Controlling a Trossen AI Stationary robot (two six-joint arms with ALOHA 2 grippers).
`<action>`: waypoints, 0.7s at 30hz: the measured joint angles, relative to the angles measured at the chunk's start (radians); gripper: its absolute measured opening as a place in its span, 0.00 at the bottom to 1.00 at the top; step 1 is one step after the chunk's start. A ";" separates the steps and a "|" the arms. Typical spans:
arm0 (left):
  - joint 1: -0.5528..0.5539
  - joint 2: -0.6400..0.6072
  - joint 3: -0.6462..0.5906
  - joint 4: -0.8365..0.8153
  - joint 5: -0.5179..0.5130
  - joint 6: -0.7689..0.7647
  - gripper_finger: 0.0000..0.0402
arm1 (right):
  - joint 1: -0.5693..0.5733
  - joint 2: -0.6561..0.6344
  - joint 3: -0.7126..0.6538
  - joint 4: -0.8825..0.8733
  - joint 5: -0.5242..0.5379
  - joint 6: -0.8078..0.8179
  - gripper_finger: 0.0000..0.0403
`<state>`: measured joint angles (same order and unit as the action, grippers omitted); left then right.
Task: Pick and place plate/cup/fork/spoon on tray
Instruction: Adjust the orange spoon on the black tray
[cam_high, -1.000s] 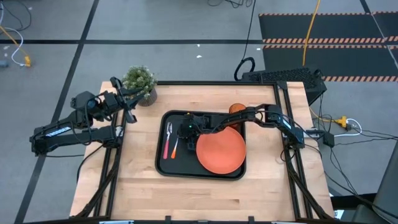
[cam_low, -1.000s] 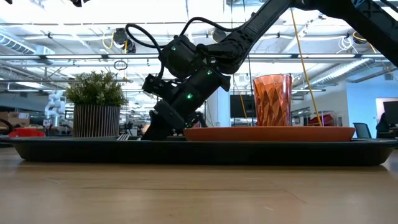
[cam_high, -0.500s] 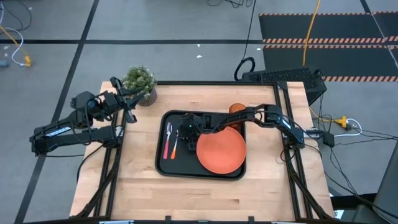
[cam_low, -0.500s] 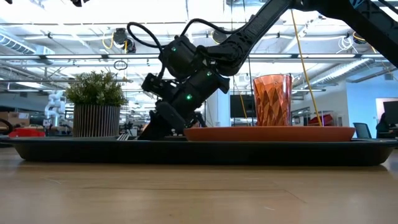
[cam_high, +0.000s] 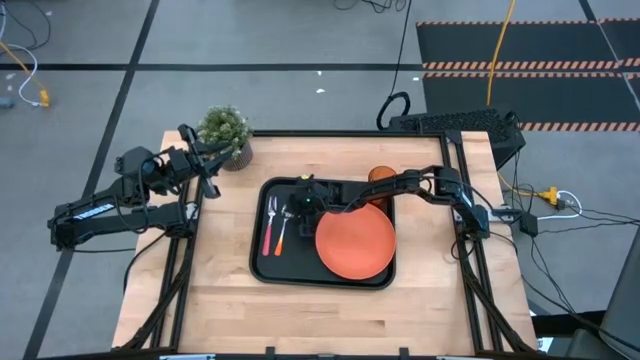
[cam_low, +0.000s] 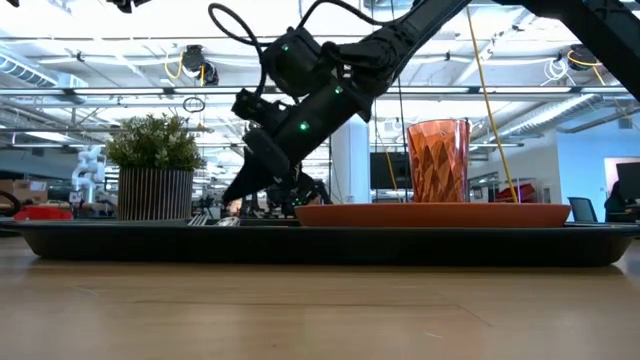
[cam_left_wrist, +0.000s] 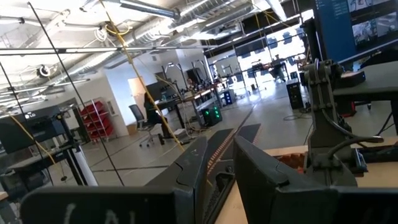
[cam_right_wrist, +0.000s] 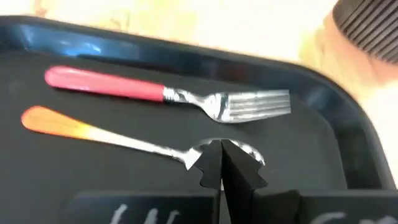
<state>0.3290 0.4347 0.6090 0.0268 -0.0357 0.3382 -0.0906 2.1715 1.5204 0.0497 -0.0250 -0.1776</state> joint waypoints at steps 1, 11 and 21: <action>0.000 0.000 0.000 -0.001 0.000 0.000 0.20 | 0.000 0.000 0.001 -0.018 0.004 0.007 0.00; 0.000 0.000 0.000 0.002 0.000 -0.003 0.20 | -0.008 0.008 0.001 -0.076 0.050 -0.012 0.00; 0.000 0.000 0.000 0.004 0.000 -0.004 0.20 | -0.045 0.008 0.001 -0.067 0.048 -0.027 0.00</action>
<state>0.3286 0.4346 0.6090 0.0311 -0.0353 0.3340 -0.1354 2.1792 1.5211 -0.0176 0.0230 -0.2048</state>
